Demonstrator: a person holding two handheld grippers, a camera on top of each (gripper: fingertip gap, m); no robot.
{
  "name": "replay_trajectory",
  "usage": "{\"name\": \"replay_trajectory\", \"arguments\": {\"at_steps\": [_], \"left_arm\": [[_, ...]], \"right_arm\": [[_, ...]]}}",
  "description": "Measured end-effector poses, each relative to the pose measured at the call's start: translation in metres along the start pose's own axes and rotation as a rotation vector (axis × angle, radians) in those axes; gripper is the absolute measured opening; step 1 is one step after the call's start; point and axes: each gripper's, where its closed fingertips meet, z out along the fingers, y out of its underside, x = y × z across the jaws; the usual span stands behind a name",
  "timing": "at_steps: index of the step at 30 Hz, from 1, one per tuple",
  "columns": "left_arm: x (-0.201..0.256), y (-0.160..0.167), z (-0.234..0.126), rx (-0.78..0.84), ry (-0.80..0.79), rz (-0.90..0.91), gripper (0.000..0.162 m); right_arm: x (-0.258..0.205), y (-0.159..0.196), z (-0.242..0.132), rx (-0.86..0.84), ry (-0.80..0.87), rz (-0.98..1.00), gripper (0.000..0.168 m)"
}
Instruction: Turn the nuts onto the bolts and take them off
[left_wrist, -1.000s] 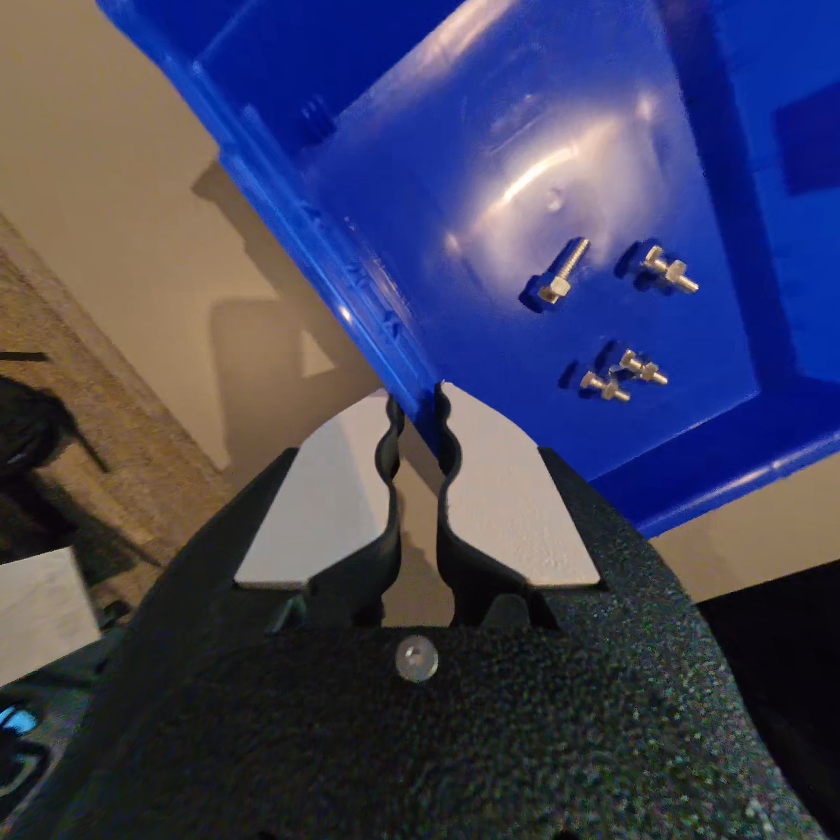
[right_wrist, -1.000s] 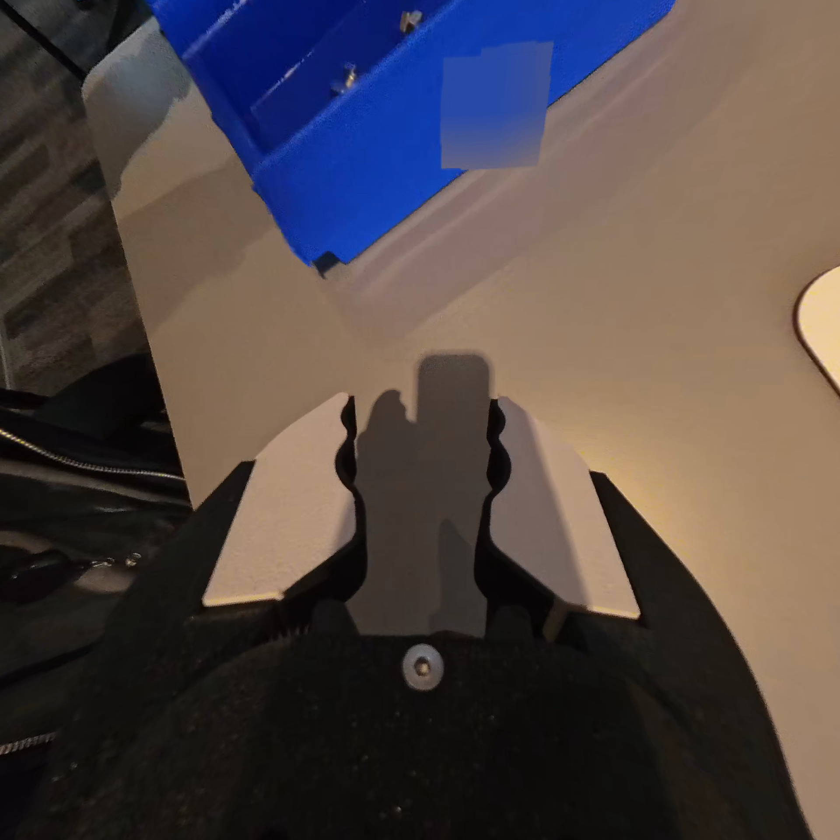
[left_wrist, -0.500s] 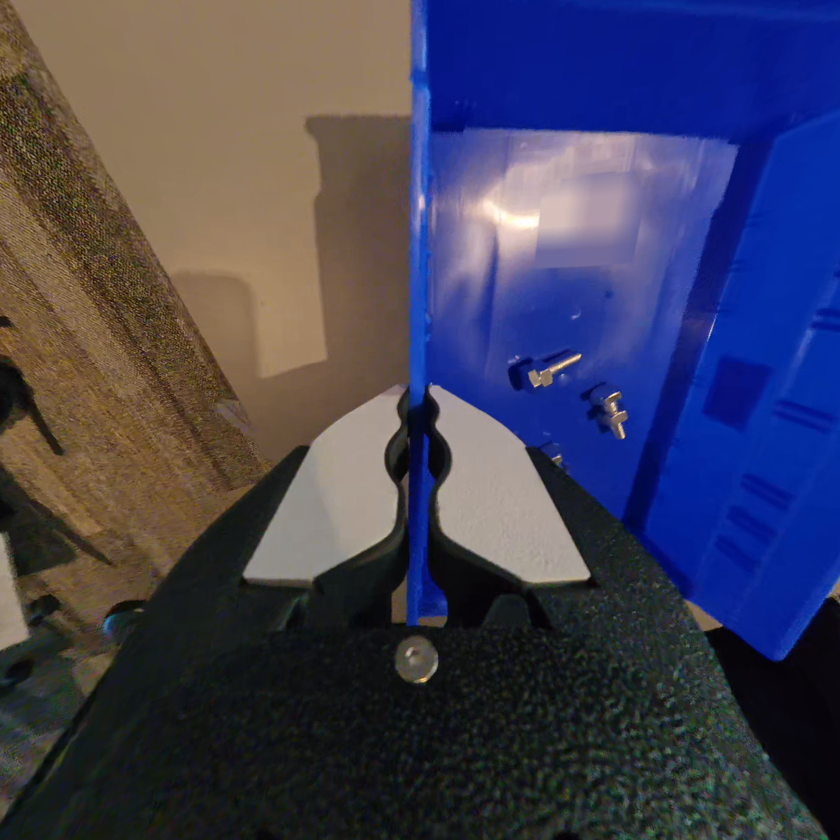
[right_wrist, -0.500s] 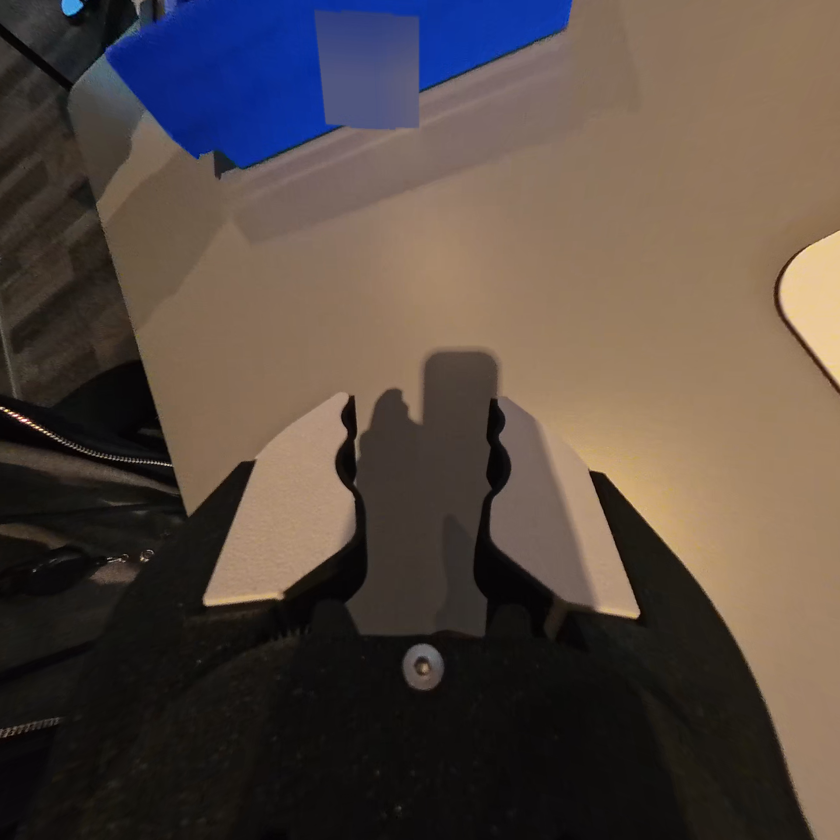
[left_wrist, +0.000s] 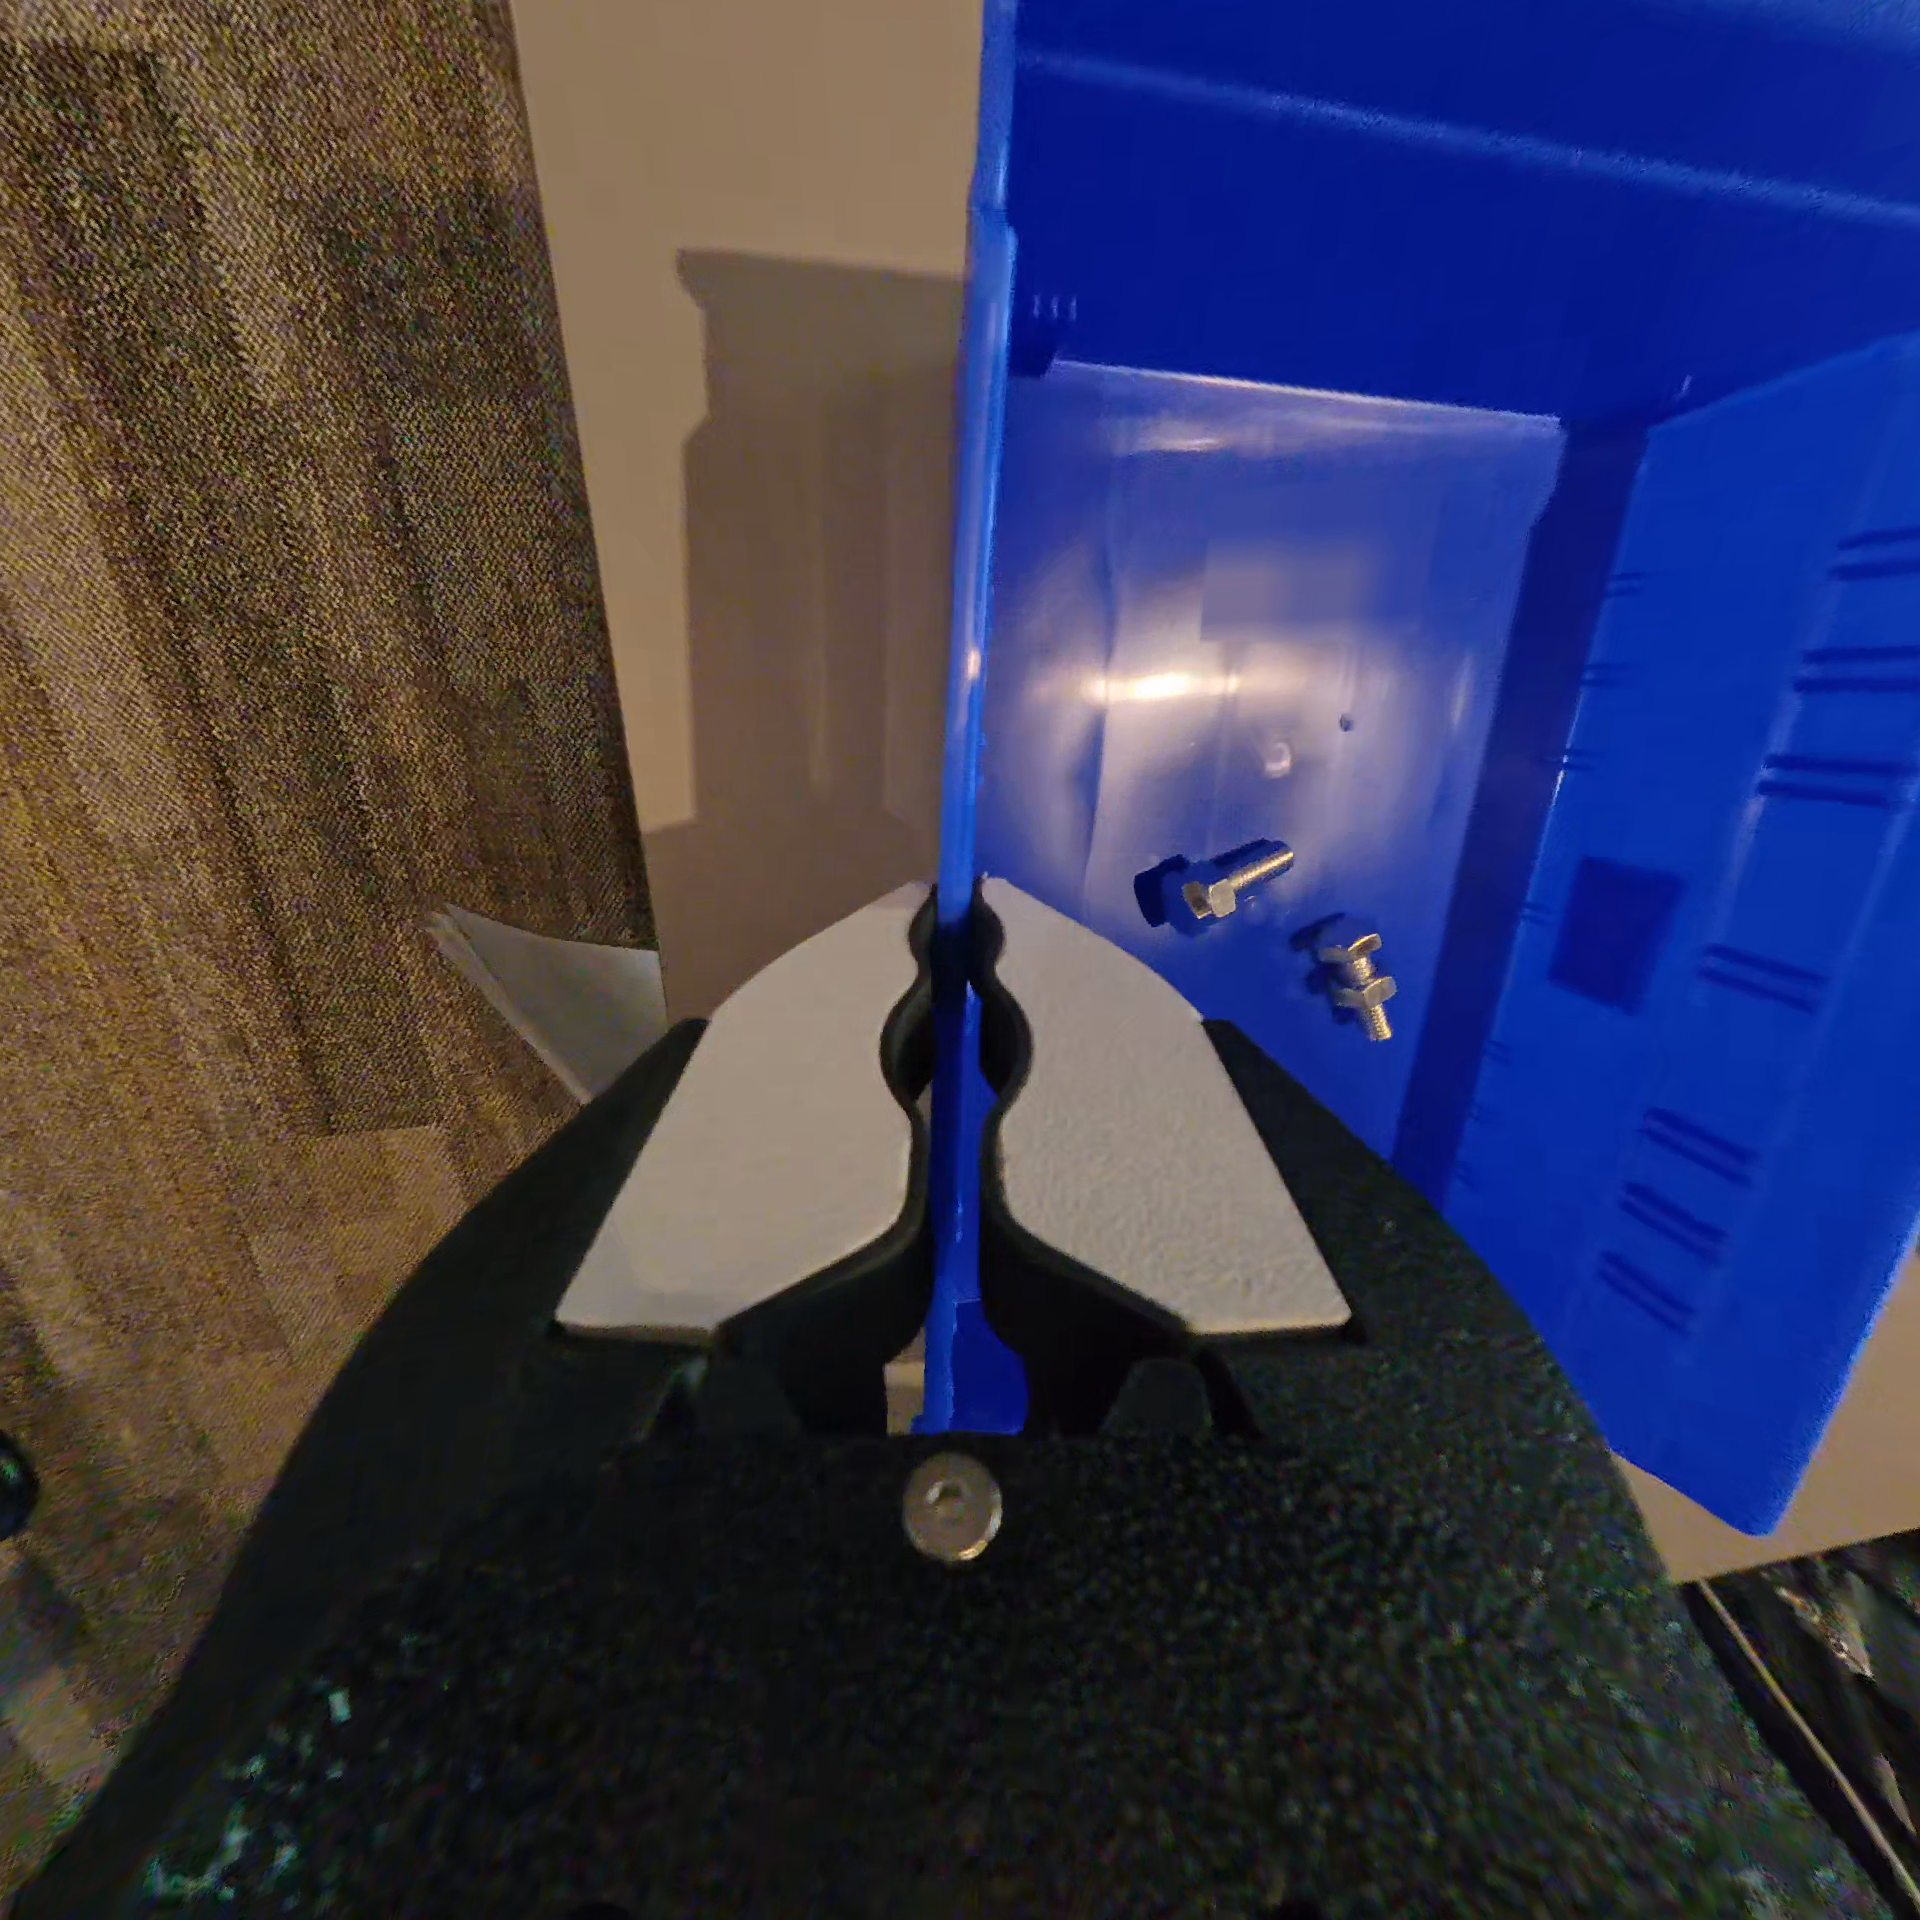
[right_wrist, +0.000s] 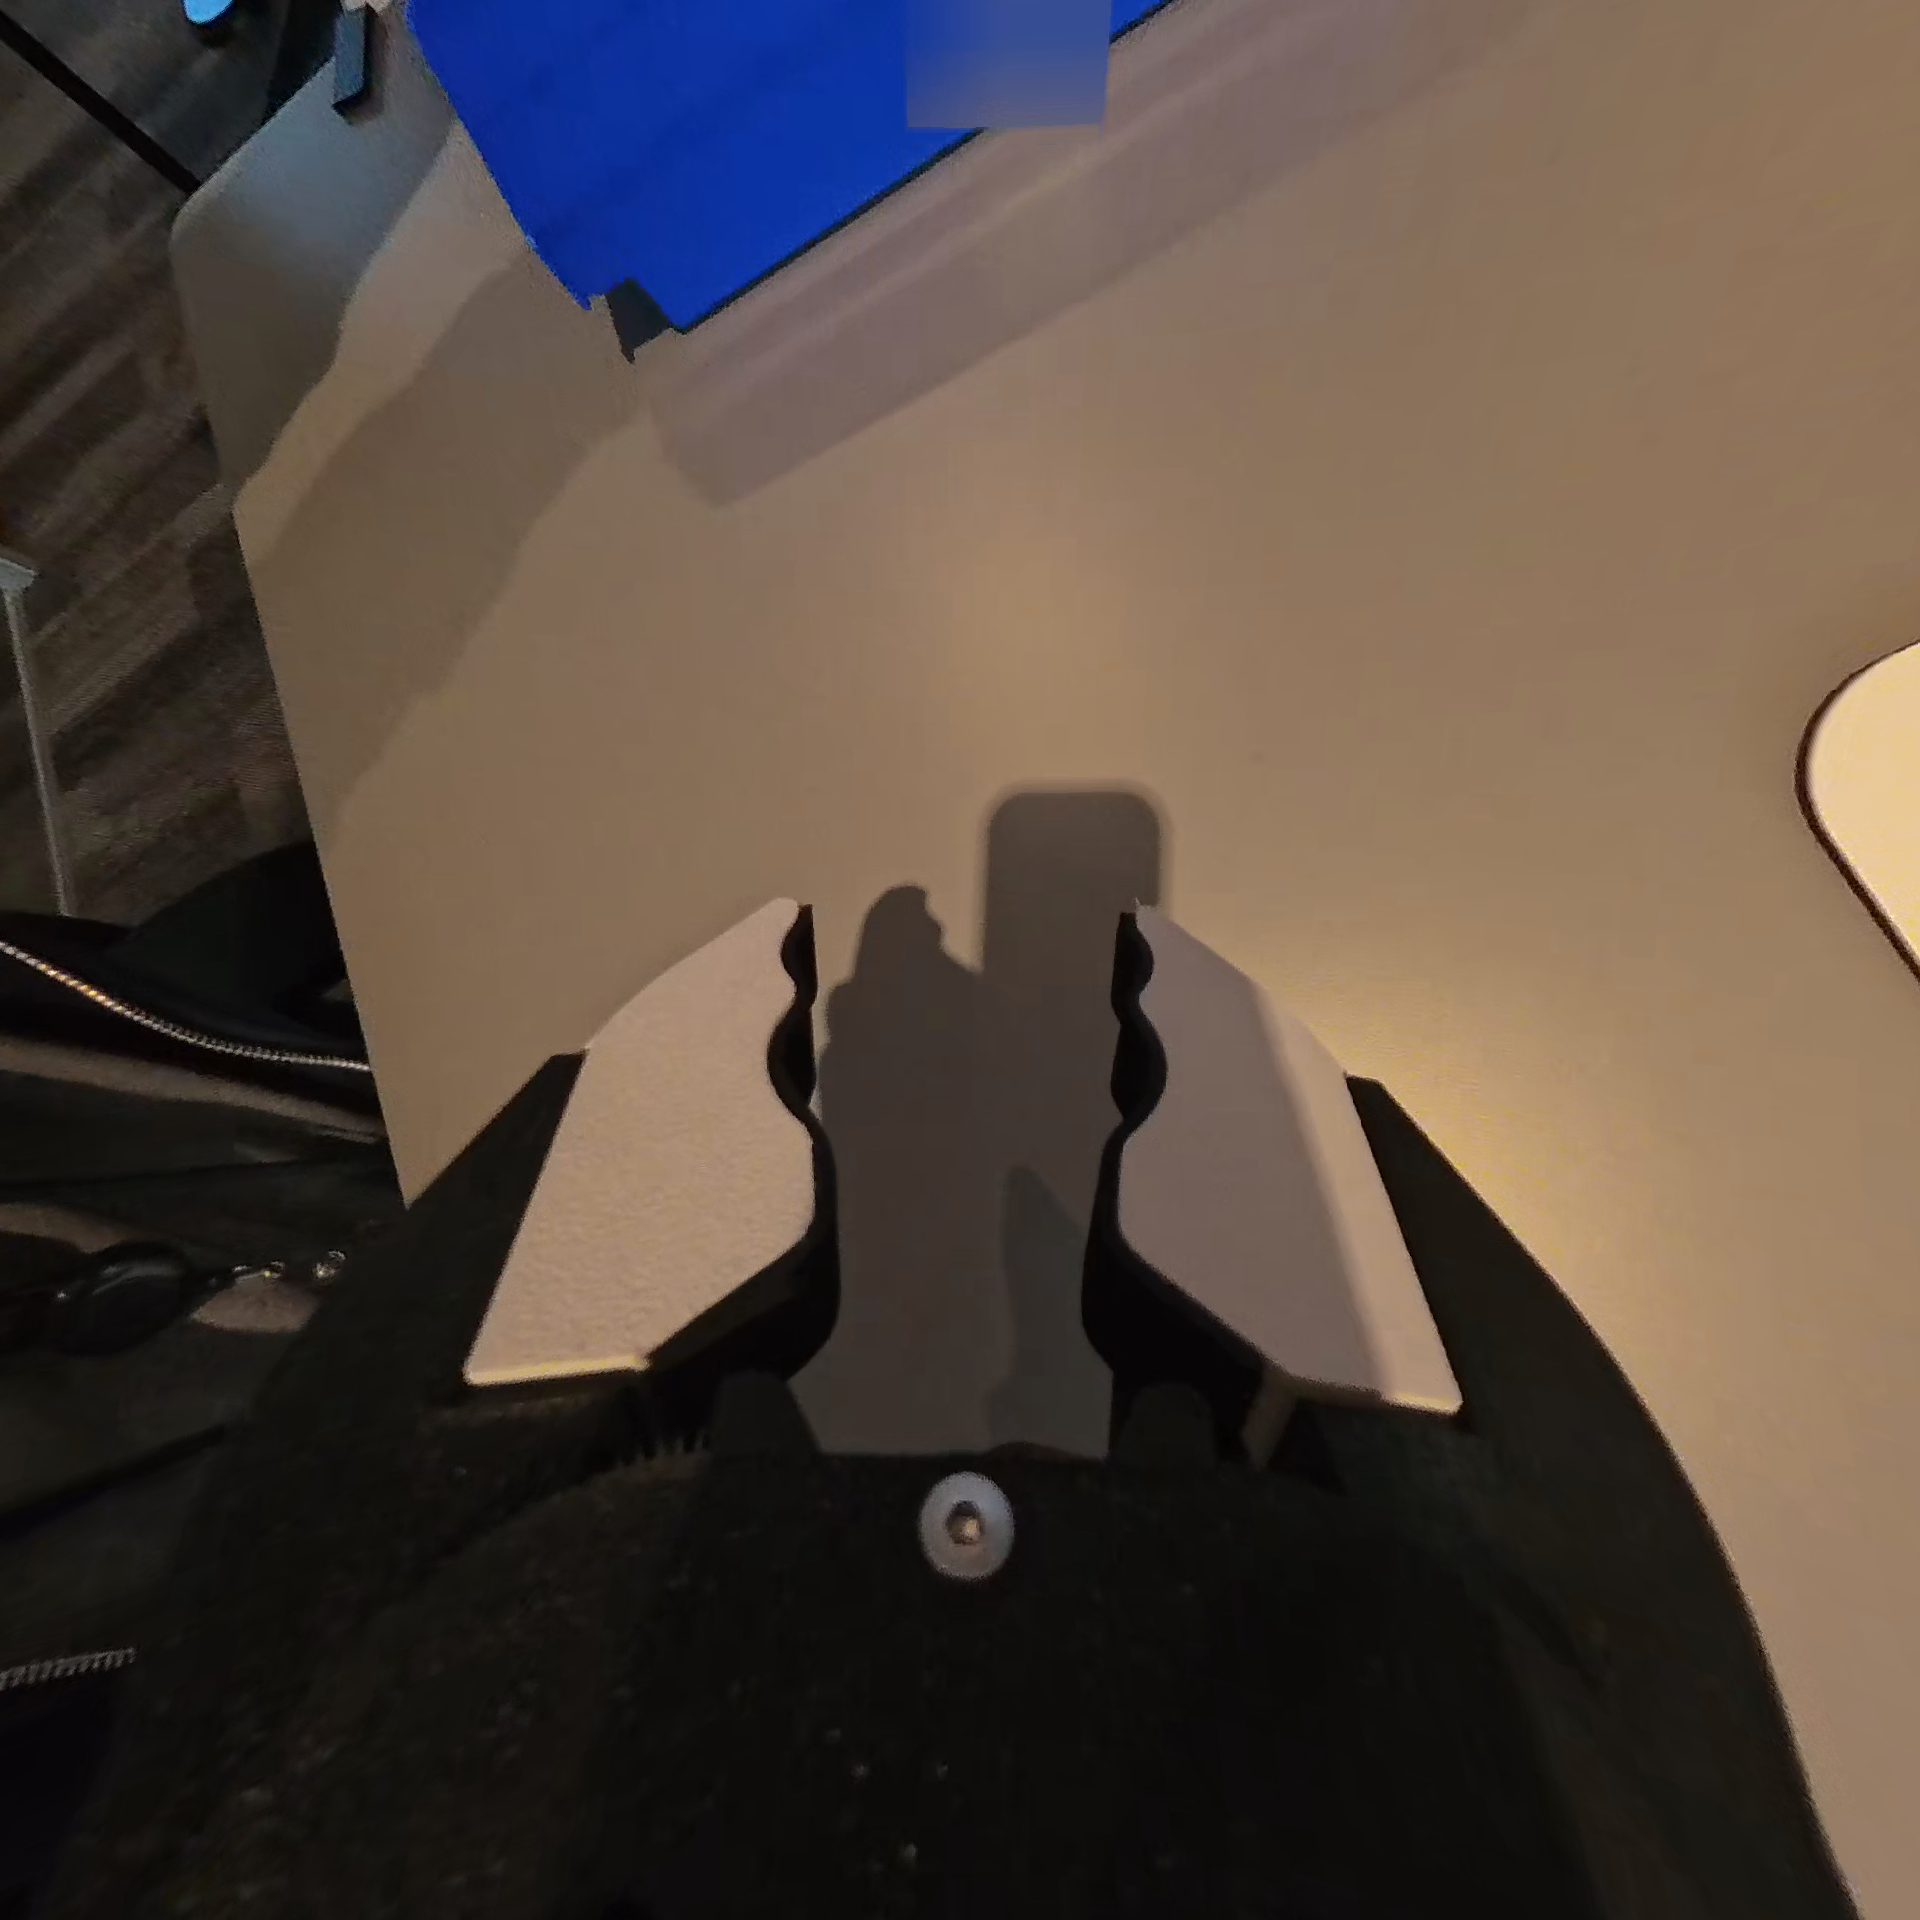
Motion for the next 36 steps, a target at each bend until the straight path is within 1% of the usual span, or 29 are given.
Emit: {"name": "replay_trajectory", "arguments": {"at_steps": [5, 8, 10, 11, 13, 15, 17, 20, 22, 24, 26, 28, 29, 33, 36], "left_arm": [[0.002, -0.001, 0.0, 0.067, 0.035, -0.03, 0.006], [-0.006, 0.002, -0.003, 0.101, 0.005, -0.058, 0.035], [-0.016, 0.0, -0.012, 0.16, -0.056, -0.062, 0.059], [-0.021, -0.003, -0.021, 0.21, -0.087, -0.054, 0.067], [-0.019, -0.01, -0.042, 0.33, -0.112, -0.011, 0.073], [-0.002, -0.008, -0.06, 0.405, -0.114, 0.072, 0.078], [0.029, 0.001, -0.074, 0.456, -0.097, 0.189, 0.078], [0.095, 0.026, -0.087, 0.516, -0.024, 0.369, 0.075], [0.143, 0.045, -0.092, 0.552, 0.048, 0.455, 0.072], [0.187, 0.063, -0.093, 0.585, 0.119, 0.524, 0.072], [0.227, 0.079, -0.09, 0.604, 0.197, 0.57, 0.069], [0.262, 0.093, -0.084, 0.617, 0.27, 0.596, 0.068], [0.277, 0.099, -0.081, 0.619, 0.303, 0.602, 0.066], [0.316, 0.118, -0.073, 0.637, 0.39, 0.613, 0.061], [0.335, 0.13, -0.065, 0.61, 0.448, 0.622, 0.061]], "right_arm": [[0.005, 0.004, -0.006, 0.011, 0.005, 0.012, 0.055], [0.008, 0.01, -0.015, 0.025, 0.012, 0.027, 0.056], [0.013, 0.017, -0.025, 0.037, 0.028, 0.044, 0.057], [0.016, 0.022, -0.033, 0.045, 0.039, 0.058, 0.057], [0.026, 0.036, -0.056, 0.07, 0.069, 0.099, 0.058], [0.046, 0.057, -0.092, 0.09, 0.14, 0.158, 0.058], [0.079, 0.087, -0.145, 0.099, 0.271, 0.237, 0.059], [0.142, 0.152, -0.248, 0.069, 0.542, 0.404, 0.062], [0.181, 0.196, -0.314, 0.045, 0.677, 0.538, 0.064], [0.217, 0.231, -0.362, 0.024, 0.747, 0.664, 0.066], [0.253, 0.26, -0.397, -0.023, 0.805, 0.781, 0.07], [0.286, 0.286, -0.421, -0.083, 0.859, 0.887, 0.073], [0.298, 0.296, -0.425, -0.105, 0.853, 0.941, 0.072], [0.323, 0.337, -0.417, -0.288, 0.805, 1.107, 0.064], [0.33, 0.345, -0.408, -0.326, 0.769, 1.156, 0.052]]}}
